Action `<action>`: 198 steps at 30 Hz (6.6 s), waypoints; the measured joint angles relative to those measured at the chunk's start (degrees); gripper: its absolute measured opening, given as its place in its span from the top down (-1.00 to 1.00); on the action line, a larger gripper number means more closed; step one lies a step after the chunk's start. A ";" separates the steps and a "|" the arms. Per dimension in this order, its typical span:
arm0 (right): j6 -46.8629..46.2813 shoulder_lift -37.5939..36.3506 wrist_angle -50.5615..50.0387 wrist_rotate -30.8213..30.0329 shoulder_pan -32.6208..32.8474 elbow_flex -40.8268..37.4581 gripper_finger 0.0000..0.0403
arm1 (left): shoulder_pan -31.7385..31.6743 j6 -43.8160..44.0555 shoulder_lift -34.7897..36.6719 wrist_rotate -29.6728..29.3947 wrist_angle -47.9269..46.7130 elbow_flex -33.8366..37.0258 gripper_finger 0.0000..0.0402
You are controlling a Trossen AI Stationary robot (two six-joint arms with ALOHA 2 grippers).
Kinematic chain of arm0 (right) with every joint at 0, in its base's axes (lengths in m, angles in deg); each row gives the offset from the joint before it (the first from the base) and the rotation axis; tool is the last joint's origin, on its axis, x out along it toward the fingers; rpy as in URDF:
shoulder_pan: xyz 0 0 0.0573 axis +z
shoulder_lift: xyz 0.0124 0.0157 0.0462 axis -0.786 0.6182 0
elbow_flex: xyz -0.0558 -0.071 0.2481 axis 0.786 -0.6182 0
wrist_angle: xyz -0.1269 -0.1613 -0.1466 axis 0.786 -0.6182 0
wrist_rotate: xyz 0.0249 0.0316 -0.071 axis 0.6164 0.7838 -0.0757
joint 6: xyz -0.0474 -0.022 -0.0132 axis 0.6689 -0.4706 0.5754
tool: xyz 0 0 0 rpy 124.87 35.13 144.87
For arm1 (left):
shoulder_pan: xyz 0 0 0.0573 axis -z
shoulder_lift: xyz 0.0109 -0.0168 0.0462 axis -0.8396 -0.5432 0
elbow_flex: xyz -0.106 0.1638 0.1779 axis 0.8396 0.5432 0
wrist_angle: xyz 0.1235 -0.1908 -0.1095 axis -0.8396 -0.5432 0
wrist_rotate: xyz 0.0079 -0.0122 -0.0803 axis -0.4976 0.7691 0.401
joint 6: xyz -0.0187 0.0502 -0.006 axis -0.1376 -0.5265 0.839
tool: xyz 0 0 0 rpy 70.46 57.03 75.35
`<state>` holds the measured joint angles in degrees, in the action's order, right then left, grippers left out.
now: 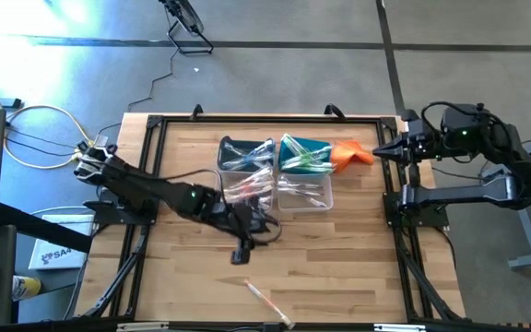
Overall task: Pick & Place Toothbrushes
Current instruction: Put the orange toothbrush into the gray bin
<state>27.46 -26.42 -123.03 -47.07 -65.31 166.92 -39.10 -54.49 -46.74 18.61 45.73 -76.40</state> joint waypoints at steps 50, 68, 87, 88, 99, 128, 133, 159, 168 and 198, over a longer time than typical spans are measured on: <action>3.47 0.97 -7.51 1.21 0.00 0.00 0.99 | 11.65 -0.30 -29.85 13.71 9.29 -0.26 0.14; 3.87 0.95 -7.55 1.22 0.00 0.00 0.99 | 11.61 0.26 -31.34 12.68 9.13 -0.04 0.62; 3.89 0.95 -7.54 1.22 0.00 0.02 0.99 | 11.56 5.26 -31.40 13.22 12.27 0.07 0.94; 3.93 0.95 -7.54 1.22 0.00 0.00 0.99 | 11.58 5.90 -30.95 13.22 12.27 0.07 0.94; 5.18 0.95 -8.92 -0.10 -0.02 0.00 0.99 | 7.01 6.23 -25.62 12.22 11.37 0.30 0.95; 4.98 0.93 -11.04 -0.26 -0.02 0.00 0.99 | -9.38 8.81 -10.71 10.10 11.95 0.09 0.95; 4.98 0.93 -10.98 -0.28 -0.02 0.00 0.99 | -9.38 8.81 -10.68 9.99 12.08 0.02 0.95; 5.16 0.93 -10.98 -0.26 0.00 0.00 0.99 | -13.81 12.15 -7.12 3.08 14.83 0.07 0.95; 5.16 0.82 -11.00 -0.26 -0.01 0.01 0.99 | -17.81 12.99 -1.47 2.52 7.16 0.02 0.95; 3.39 0.80 -10.98 -1.83 -0.01 0.00 0.99 | -19.10 19.02 0.03 -0.01 -17.09 8.43 0.95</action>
<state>30.84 -25.62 -134.01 -48.90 -65.32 166.92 -58.20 -35.48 -46.72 18.61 28.63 -67.97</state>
